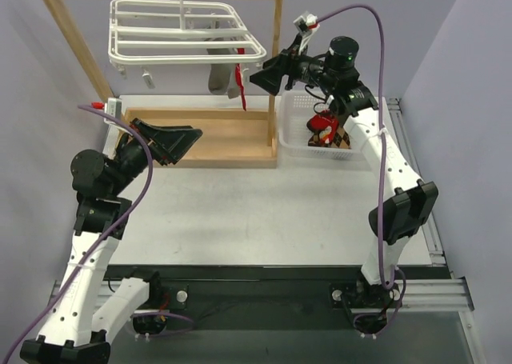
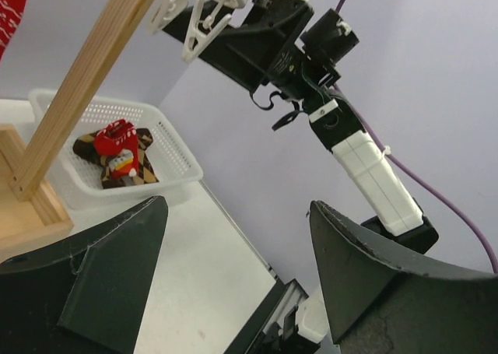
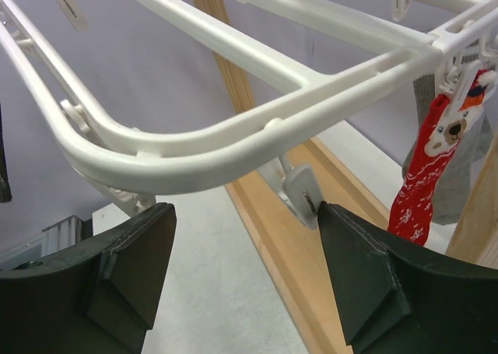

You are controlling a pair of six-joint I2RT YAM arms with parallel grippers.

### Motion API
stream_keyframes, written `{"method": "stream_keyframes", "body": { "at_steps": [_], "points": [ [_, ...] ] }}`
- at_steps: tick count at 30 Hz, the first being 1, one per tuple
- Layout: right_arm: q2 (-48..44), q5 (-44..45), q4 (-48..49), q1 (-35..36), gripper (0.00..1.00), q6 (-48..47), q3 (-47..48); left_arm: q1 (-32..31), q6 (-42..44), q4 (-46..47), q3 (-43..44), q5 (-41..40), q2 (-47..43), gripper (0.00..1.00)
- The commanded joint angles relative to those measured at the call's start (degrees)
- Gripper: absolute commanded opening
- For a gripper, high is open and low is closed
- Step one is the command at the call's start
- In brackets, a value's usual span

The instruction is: Remove the socks clipped to the hanger

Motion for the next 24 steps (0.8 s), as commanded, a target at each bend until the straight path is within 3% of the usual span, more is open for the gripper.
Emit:
{"method": "stream_keyframes", "body": {
  "at_steps": [1,9,13,16,24],
  "points": [
    [0.86,-3.0,8.69,-0.23,0.69,2.5,3.82,0.26,4.0,-3.95,0.1,3.35,-2.72,0.85],
    [1.13,-4.66,16.15,0.56,0.46,9.61,1.54,0.18,5.05,-7.11,-4.21,3.61,-4.75,0.85],
    [1.66,-5.54,18.44,0.74,0.3,13.4,2.07,0.18,11.2,-17.21,-2.1,0.01,-5.36,0.85],
    [1.39,-6.6,19.32,1.79,0.28,14.63,1.81,0.27,12.09,-20.39,-3.32,-2.1,-5.89,0.85],
    [-4.66,-3.35,15.74,6.89,0.25,11.12,-6.18,0.18,-1.7,-4.41,-15.8,-2.27,-6.51,0.85]
  ]
}}
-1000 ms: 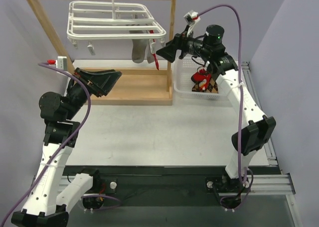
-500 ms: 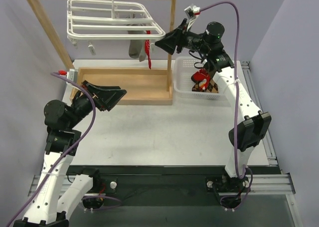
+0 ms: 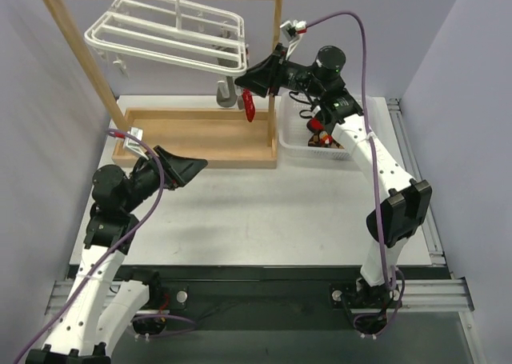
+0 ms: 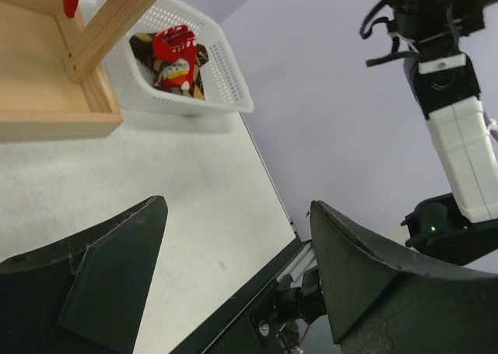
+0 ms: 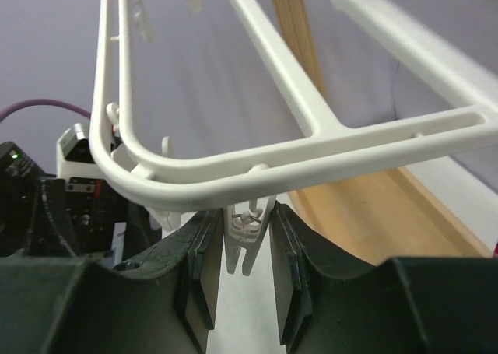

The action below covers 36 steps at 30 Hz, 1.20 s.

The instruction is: Remove the socks clipped to the hanger

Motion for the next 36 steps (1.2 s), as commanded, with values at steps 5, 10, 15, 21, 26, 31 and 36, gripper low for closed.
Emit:
{"method": "stream_keyframes", "body": {
  "at_steps": [5,10,15,21,26,31,36],
  "points": [
    [-9.4,6.54,-3.27,4.82,0.31,-0.19,-6.25,0.16,-8.16,13.93,-7.54,-5.77,2.68,0.87],
    [-13.1,10.05,-10.72,6.23,0.5,-1.84,-8.1,0.16,-10.45,22.98,-9.22,-6.65,7.68,0.88],
    [-20.13,15.07,-17.15,5.27,0.66,-6.58,-13.28,0.16,-8.7,25.71,-8.16,-9.11,12.26,0.91],
    [-24.88,22.43,-21.2,2.55,0.68,-11.51,-19.61,-0.11,-13.86,36.59,-11.58,-7.27,14.98,0.9],
    [-20.06,20.96,-19.36,-1.32,0.68,-12.21,-19.62,-4.83,-14.5,41.2,-12.56,-9.45,17.45,0.96],
    [-11.55,16.58,-19.79,-5.44,0.7,-9.06,-13.56,-17.85,7.97,47.57,-10.71,-35.09,21.57,0.98],
    [-10.73,14.36,-20.15,-6.95,0.7,-6.5,-12.75,-19.27,22.19,81.72,-10.03,-38.66,42.78,0.97]
  ]
}}
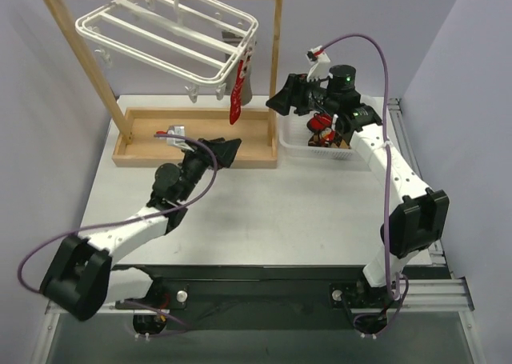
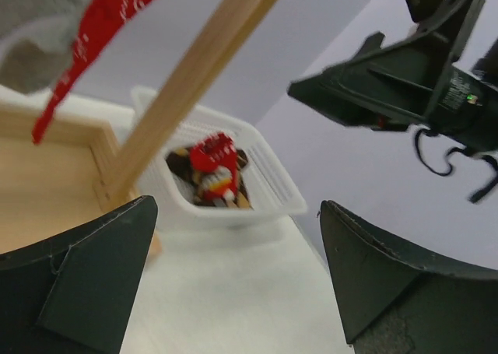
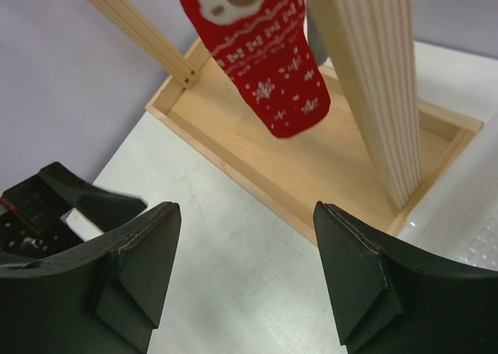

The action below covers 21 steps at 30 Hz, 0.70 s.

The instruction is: Remove the socks clipped to the hanger

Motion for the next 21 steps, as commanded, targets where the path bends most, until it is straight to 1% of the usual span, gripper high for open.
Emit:
{"method": "stream_keyframes", "body": {
  "at_steps": [1,2,3,7,8,9,10,11,12,13,14,15,16,18,19,20,21],
  "points": [
    [-3.1,-3.41,1.56,-1.14,0.7,1.85,2.09,0.36,18.41,30.95,5.02,-6.03,17.77,0.97],
    [-3.37,-3.67,1.56,-1.4,0.71,1.85,1.65,0.71,19.21,31.92,7.3,-4.61,20.76,0.98],
    [-3.98,-3.75,1.47,-1.4,0.71,1.67,1.12,1.06,19.74,32.19,12.11,-3.2,25.57,0.98],
    [-6.88,-4.46,1.38,-2.02,0.71,1.93,-1.86,2.03,21.85,32.28,21.02,-3.1,34.83,0.98],
    [-7.41,-4.63,1.47,-2.02,0.71,1.93,-2.4,1.94,22.64,32.46,23.39,-2.05,36.76,0.97],
    [-7.85,-5.33,1.47,-2.1,0.71,1.93,-2.75,1.94,23.86,31.85,25.76,0.22,40.61,0.97],
    [-8.55,-5.6,1.56,-2.1,0.71,1.76,-3.19,1.94,23.53,31.58,31.0,1.81,42.65,0.97],
    [-8.91,-5.6,1.56,-2.1,0.71,1.67,-3.8,2.12,22.91,31.41,33.58,3.22,44.85,0.97],
    [-9.26,-5.43,1.47,-2.28,0.71,1.67,-4.16,2.21,22.12,31.32,35.95,5.23,48.87,0.97],
    [-10.13,-5.34,1.47,-2.37,0.71,1.93,-4.68,2.21,21.25,31.49,40.59,6.03,50.74,0.97],
    [-10.49,-5.34,1.47,-2.46,0.71,2.02,-5.56,2.21,20.11,31.58,42.64,7.0,52.5,0.93],
    [-10.93,-5.34,1.47,-2.46,0.71,2.19,-6.09,2.21,18.88,31.67,44.66,8.84,55.39,0.86],
    [-11.8,-5.6,2.17,-2.54,0.71,2.63,-6.53,2.29,18.52,31.5,46.07,9.38,56.46,0.69],
    [-12.51,-6.3,3.22,-2.37,0.71,4.04,-8.46,2.56,17.55,31.14,47.49,6.85,57.7,0.49],
    [-13.3,-6.83,4.1,-2.19,0.7,4.22,-9.07,2.73,17.11,31.66,47.4,6.14,57.79,0.36],
    [-13.57,-6.74,4.19,-2.02,0.7,4.39,-9.52,2.82,16.58,32.19,46.71,5.26,57.79,0.13],
    [-13.83,-6.48,4.37,-1.84,0.7,4.31,-10.13,2.82,16.06,32.81,46.35,3.08,57.53,0.05]
  ]
}}
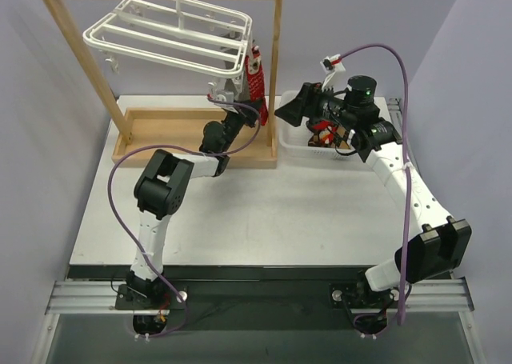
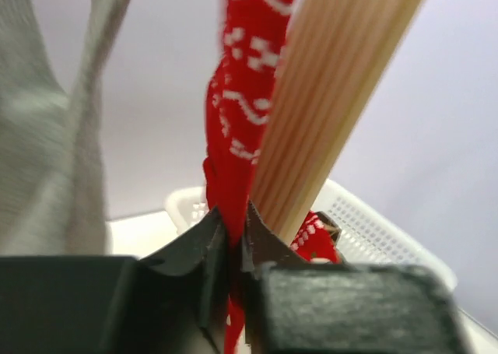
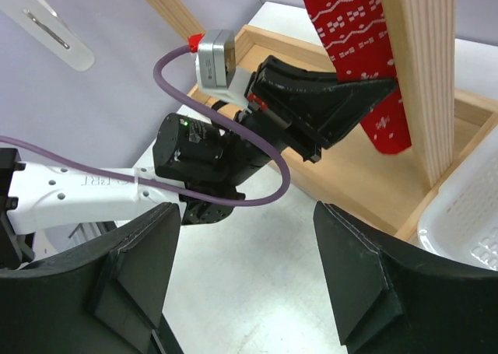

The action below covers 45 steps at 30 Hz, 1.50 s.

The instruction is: Remove the socks clipped to the hanger

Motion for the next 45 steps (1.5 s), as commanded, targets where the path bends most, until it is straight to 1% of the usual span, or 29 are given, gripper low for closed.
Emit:
{"method": "stream_keyframes", "body": {
  "at_steps": [1,2,4,8,10,11,12,13,14,15,16,18,20,24,25,28,30,32,33,35,37,40,42,44,45],
  "points": [
    [-3.15,-1.59,3.93,0.45,0.7,1.22,-1.74,0.85,-2.07,8.2,0.93,-3.0,-0.15,0.03],
    [-3.23,-1.41,3.67,0.63,0.7,0.96,-1.83,0.86,-1.81,6.98,1.28,-3.53,-0.42,0.0],
    [-2.97,-1.58,2.79,0.81,0.7,0.78,-1.48,0.94,-1.72,5.4,1.72,-5.02,-0.77,0.0],
    [-3.5,-1.41,1.65,1.33,0.7,0.52,-1.3,1.64,-3.38,4.51,1.2,-5.02,-2.78,0.0],
    [-3.5,-1.49,0.51,1.77,0.7,-0.44,-0.87,2.61,-5.39,4.51,-2.74,-5.46,-6.46,0.0],
    [-2.89,-1.67,-0.8,1.86,0.7,-0.97,-0.43,3.13,-6.89,4.86,-6.33,-5.29,-7.96,0.0],
    [-2.45,-1.93,-1.34,2.04,0.71,-1.24,0.45,4.45,-8.73,5.3,-8.45,-4.59,-9.46,0.0],
    [-2.01,-2.37,-1.69,2.12,0.71,-1.67,0.89,5.15,-13.27,6.43,-10.22,-2.67,-12.0,0.0],
    [-0.79,-2.64,-2.04,2.39,0.72,-2.03,1.42,5.94,-15.58,7.31,-11.97,-1.43,-13.33,0.0],
    [0.01,-2.64,-3.87,2.48,0.72,-3.33,2.9,6.47,-17.69,8.37,-15.91,-0.38,-14.56,0.0],
    [0.89,-2.55,-4.59,2.39,0.72,-3.78,4.05,7.44,-20.93,10.64,-17.69,1.63,-17.09,0.0],
    [3.79,-2.72,-6.17,2.48,0.73,-5.01,6.07,7.71,-23.06,12.32,-23.21,2.53,-19.83,0.0],
    [6.42,-3.6,-7.31,2.56,0.73,-5.46,9.58,8.06,-25.61,12.77,-25.87,5.5,-23.7,0.0],
    [9.85,-5.35,-7.49,3.18,0.74,-6.25,15.65,8.68,-29.4,11.46,-30.0,11.05,-30.03,0.0],
    [10.56,-6.06,-7.41,3.35,0.74,-6.42,18.1,8.76,-30.88,10.15,-31.23,11.67,-32.47,0.0],
    [13.02,-8.61,-6.09,3.97,0.76,-5.29,21.27,9.38,-32.65,6.98,-33.25,15.27,-37.5,0.0],
    [14.6,-6.61,-6.17,4.32,0.76,-3.53,24.35,9.47,-32.13,3.74,-34.57,15.45,-41.96,0.0],
    [15.13,-4.41,-5.91,4.59,0.75,0.23,25.93,9.38,-31.6,1.27,-36.33,15.54,-44.7,0.0],
    [15.05,-4.13,-5.13,5.2,0.75,1.21,25.86,9.38,-31.77,-0.57,-36.68,15.98,-46.98,0.0],
    [14.35,-4.4,-0.31,5.81,0.76,2.27,23.76,9.47,-32.47,-1.73,-36.52,18.08,-48.31,0.0],
    [14.34,-5.35,4.17,5.47,0.79,3.85,22.69,10.17,-34.93,-3.39,-35.9,21.76,-49.63,0.0],
    [16.53,-10.18,9.62,4.68,0.8,9.3,23.48,10.35,-38.18,-4.71,-36.25,23.71,-51.57,0.0],
    [17.33,-11.51,11.83,4.94,0.8,11.93,23.83,10.44,-39.59,-5.85,-36.95,24.15,-53.06,0.0],
    [18.47,-12.57,17.1,4.94,0.82,14.74,23.57,10.44,-40.73,-6.39,-37.56,24.77,-53.85,0.0],
    [19.0,-12.66,20.25,4.85,0.82,18.5,23.57,10.52,-42.13,-5.95,-38.18,24.94,-54.38,0.0]
  ]
}}
